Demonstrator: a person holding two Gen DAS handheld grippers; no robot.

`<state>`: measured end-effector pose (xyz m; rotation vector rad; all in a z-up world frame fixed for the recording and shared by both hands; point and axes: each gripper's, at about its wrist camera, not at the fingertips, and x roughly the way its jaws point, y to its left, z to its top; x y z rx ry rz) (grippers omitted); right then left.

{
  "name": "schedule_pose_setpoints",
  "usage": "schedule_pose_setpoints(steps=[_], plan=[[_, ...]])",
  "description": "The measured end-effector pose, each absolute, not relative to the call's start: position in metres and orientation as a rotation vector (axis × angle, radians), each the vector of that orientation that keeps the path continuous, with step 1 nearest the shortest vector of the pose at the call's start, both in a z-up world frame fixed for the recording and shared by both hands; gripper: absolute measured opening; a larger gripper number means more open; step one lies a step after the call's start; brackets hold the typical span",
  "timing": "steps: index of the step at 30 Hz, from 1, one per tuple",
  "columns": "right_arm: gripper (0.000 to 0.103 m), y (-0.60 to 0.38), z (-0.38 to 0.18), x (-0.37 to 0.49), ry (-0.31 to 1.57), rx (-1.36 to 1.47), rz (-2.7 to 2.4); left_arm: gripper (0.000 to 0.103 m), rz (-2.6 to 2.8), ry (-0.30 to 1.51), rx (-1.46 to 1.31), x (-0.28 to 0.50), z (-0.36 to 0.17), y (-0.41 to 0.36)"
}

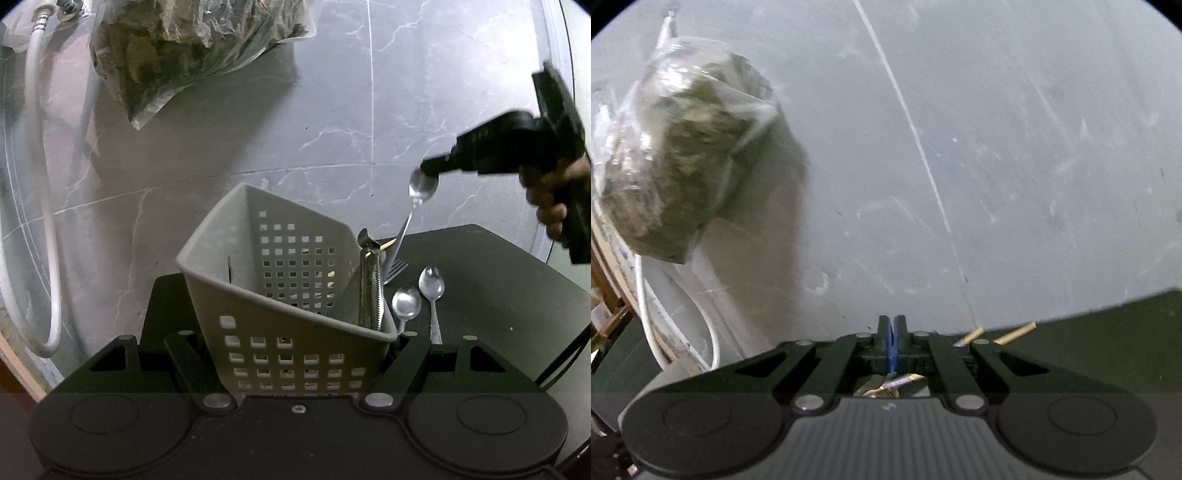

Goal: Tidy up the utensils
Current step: 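Pick a silver spoon with the right tool and drop it into the caddy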

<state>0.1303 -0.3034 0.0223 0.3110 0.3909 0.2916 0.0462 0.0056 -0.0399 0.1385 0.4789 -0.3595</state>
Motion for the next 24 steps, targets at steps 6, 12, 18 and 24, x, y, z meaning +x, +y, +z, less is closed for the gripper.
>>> schedule_pose_setpoints(steps=[6,12,18,24], plan=[[0.001,-0.278,0.085,0.097,0.234,0.198,0.387,0.076,-0.363,0.471,0.138,0.046,-0.041,0.006],[0.001,-0.23,0.128,0.077,0.124,0.092,0.58,0.076,-0.362,0.47,0.136,0.045,-0.041,0.007],[0.001,-0.165,0.098,0.077,0.152,-0.108,0.693,0.076,-0.358,0.47,0.13,0.045,-0.04,0.007],[0.001,-0.121,0.062,0.059,0.156,-0.316,0.734,0.076,-0.351,0.469,0.128,0.045,-0.04,0.006]])
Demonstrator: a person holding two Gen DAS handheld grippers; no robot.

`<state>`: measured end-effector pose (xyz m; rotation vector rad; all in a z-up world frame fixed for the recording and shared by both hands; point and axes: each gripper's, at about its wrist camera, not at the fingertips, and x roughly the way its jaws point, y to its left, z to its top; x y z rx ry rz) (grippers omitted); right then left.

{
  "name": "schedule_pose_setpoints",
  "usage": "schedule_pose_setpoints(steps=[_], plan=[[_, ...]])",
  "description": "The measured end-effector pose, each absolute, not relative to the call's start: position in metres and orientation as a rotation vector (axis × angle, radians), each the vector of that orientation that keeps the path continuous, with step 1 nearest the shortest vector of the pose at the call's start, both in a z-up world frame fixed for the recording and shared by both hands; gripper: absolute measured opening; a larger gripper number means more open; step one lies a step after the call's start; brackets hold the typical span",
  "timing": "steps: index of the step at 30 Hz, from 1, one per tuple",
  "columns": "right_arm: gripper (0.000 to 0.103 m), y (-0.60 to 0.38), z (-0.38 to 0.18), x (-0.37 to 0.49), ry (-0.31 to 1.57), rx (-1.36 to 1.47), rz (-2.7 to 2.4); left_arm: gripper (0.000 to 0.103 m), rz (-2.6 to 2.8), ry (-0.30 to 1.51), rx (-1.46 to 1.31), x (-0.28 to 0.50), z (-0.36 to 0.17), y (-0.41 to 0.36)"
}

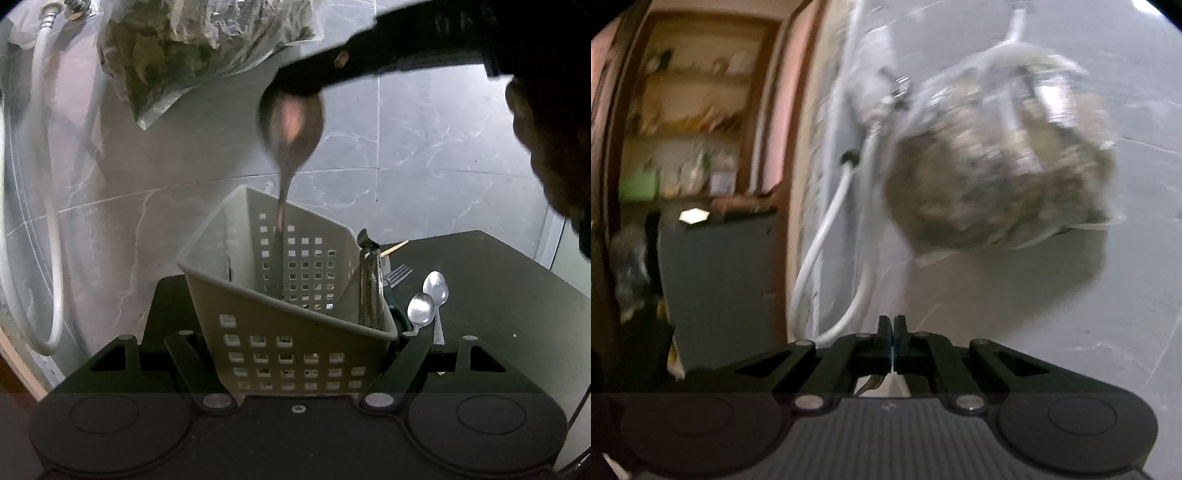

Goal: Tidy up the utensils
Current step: 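Pick a silver spoon with the right tool and drop it into the caddy, then pick a second silver spoon with the right tool and drop it into the caddy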

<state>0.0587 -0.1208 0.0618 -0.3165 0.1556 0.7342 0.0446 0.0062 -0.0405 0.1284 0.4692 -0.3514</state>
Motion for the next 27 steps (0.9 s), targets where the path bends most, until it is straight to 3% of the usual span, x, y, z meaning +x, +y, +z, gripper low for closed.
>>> schedule_pose_setpoints(steps=[1,3,4,5,9,11,13,18,22,27], plan=[[0.002,-0.116,0.058,0.057,0.179,-0.338,0.75,0.076,-0.352,0.469,0.13,0.045,-0.041,0.006],[0.021,-0.118,0.053,0.05,0.203,-0.311,0.777,0.076,-0.352,0.468,0.132,0.044,-0.041,0.006],[0.05,-0.124,0.053,0.048,0.209,-0.275,0.779,0.076,-0.353,0.468,0.135,0.043,-0.041,0.006],[0.064,-0.131,0.054,0.047,0.211,-0.235,0.783,0.076,-0.354,0.468,0.135,0.043,-0.041,0.006],[0.075,-0.168,0.059,0.06,0.251,-0.049,0.719,0.076,-0.355,0.47,0.136,0.043,-0.041,0.006],[0.091,-0.195,0.054,0.066,0.28,0.061,0.64,0.076,-0.354,0.471,0.137,0.044,-0.04,0.007],[0.098,-0.226,0.044,0.075,0.316,0.182,0.557,0.076,-0.352,0.475,0.137,0.044,-0.039,0.006],[0.102,-0.296,-0.018,0.102,0.48,0.315,0.301,0.076,-0.344,0.485,0.14,0.045,-0.037,0.005],[0.095,-0.33,-0.063,0.129,0.641,0.241,0.244,0.076,-0.339,0.5,0.137,0.048,-0.035,0.003],[0.095,-0.35,-0.087,0.151,0.691,0.295,0.296,0.076,-0.32,0.505,0.129,0.047,-0.035,0.002]])
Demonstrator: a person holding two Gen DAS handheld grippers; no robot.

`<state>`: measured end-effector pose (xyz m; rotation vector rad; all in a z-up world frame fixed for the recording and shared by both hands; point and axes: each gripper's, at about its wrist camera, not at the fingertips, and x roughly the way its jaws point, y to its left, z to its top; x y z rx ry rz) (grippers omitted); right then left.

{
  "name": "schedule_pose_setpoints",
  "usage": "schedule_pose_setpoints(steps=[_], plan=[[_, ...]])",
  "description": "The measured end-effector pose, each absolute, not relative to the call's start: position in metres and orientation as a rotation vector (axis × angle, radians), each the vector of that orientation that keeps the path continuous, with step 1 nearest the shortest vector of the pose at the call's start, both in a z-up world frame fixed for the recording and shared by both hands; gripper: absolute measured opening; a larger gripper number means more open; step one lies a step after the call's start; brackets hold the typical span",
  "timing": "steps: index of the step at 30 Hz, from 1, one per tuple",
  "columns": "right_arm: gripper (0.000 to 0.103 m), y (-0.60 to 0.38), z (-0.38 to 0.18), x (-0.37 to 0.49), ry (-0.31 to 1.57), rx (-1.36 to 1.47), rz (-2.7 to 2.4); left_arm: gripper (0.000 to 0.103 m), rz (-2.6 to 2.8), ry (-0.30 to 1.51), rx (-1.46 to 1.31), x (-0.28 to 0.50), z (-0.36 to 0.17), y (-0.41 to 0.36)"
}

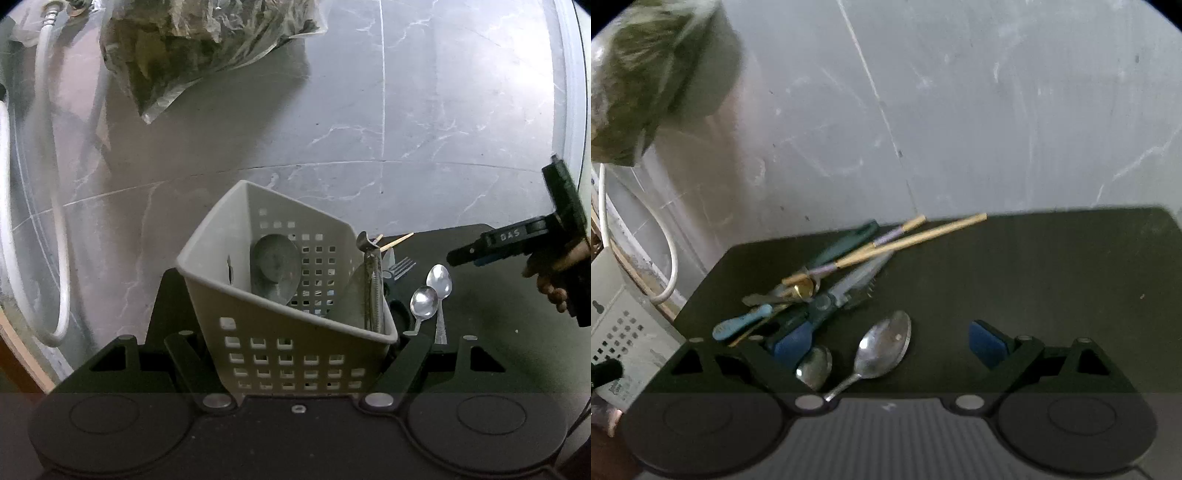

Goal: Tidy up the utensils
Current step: 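Pick a second silver spoon with the right tool and drop it into the caddy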

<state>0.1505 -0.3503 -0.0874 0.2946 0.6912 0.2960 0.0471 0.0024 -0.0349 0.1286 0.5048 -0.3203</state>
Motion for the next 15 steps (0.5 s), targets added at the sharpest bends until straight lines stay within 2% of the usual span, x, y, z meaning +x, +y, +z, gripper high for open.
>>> schedule_pose_setpoints(steps=[4,5,9,10,11,13,15], plan=[[0.093,-0.353,-0.097,0.168,0.714,0.335,0.328,0.076,-0.308,0.51,0.13,0.046,-0.035,0.0],[0.086,-0.353,-0.1,0.168,0.716,0.329,0.327,0.076,-0.305,0.511,0.13,0.045,-0.035,0.0],[0.072,-0.353,-0.102,0.175,0.707,0.332,0.347,0.077,-0.303,0.511,0.135,0.045,-0.034,-0.002],[0.056,-0.353,-0.104,0.175,0.705,0.326,0.348,0.077,-0.304,0.512,0.135,0.045,-0.034,-0.002],[0.037,-0.349,-0.105,0.176,0.71,0.317,0.348,0.077,-0.305,0.513,0.135,0.045,-0.033,-0.001],[0.018,-0.345,-0.104,0.174,0.719,0.293,0.345,0.077,-0.306,0.515,0.134,0.045,-0.033,-0.001],[0.012,-0.34,-0.105,0.173,0.714,0.29,0.352,0.077,-0.308,0.514,0.134,0.045,-0.033,0.0]])
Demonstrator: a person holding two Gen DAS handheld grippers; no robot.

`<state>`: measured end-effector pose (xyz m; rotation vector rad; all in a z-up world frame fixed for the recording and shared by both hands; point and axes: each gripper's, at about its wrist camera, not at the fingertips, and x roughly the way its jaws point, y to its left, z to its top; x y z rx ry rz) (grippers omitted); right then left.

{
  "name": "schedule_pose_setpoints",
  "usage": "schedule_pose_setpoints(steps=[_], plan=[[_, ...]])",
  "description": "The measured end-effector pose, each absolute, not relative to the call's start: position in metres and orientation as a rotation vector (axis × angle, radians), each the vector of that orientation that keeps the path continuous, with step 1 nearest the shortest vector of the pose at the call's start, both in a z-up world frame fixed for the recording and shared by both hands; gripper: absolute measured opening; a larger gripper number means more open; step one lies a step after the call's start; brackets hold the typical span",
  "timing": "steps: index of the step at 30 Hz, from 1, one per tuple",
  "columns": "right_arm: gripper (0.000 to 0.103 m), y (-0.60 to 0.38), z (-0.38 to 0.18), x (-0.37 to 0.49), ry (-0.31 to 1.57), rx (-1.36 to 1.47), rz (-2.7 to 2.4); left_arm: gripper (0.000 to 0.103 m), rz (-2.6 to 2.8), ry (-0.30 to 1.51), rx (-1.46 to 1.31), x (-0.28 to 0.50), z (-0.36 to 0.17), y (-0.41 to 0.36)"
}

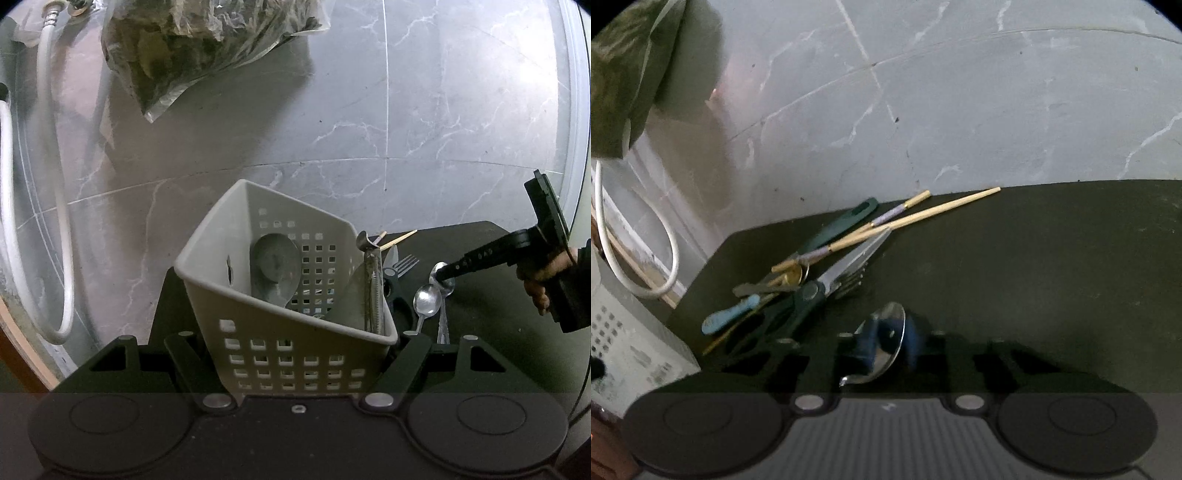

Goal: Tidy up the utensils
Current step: 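Pick a second silver spoon with the right tool and drop it into the caddy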

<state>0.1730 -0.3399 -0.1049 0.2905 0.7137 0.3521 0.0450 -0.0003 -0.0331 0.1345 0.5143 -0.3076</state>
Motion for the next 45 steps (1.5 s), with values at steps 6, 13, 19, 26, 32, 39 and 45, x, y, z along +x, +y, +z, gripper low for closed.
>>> schedule_pose_setpoints(steps=[6,13,19,26,32,39,45], plan=[[0.003,-0.34,-0.079,0.156,0.622,0.306,0.287,0.077,-0.318,0.507,0.138,0.046,-0.035,0.001],[0.001,-0.318,-0.006,0.117,0.411,0.151,0.257,0.076,-0.329,0.491,0.137,0.046,-0.038,0.003],[0.001,-0.293,0.065,0.087,0.199,0.182,0.339,0.076,-0.337,0.484,0.137,0.043,-0.039,0.004],[0.001,-0.229,0.109,0.07,-0.022,0.165,0.497,0.076,-0.341,0.484,0.136,0.044,-0.039,0.005],[0.001,-0.17,0.081,0.076,0.0,0.034,0.589,0.076,-0.329,0.48,0.131,0.044,-0.039,0.003],[0.003,-0.136,0.044,0.078,0.138,-0.039,0.697,0.076,-0.324,0.478,0.128,0.043,-0.04,0.002],[0.057,-0.156,0.037,0.067,0.185,0.01,0.754,0.076,-0.329,0.476,0.131,0.043,-0.04,0.003]])
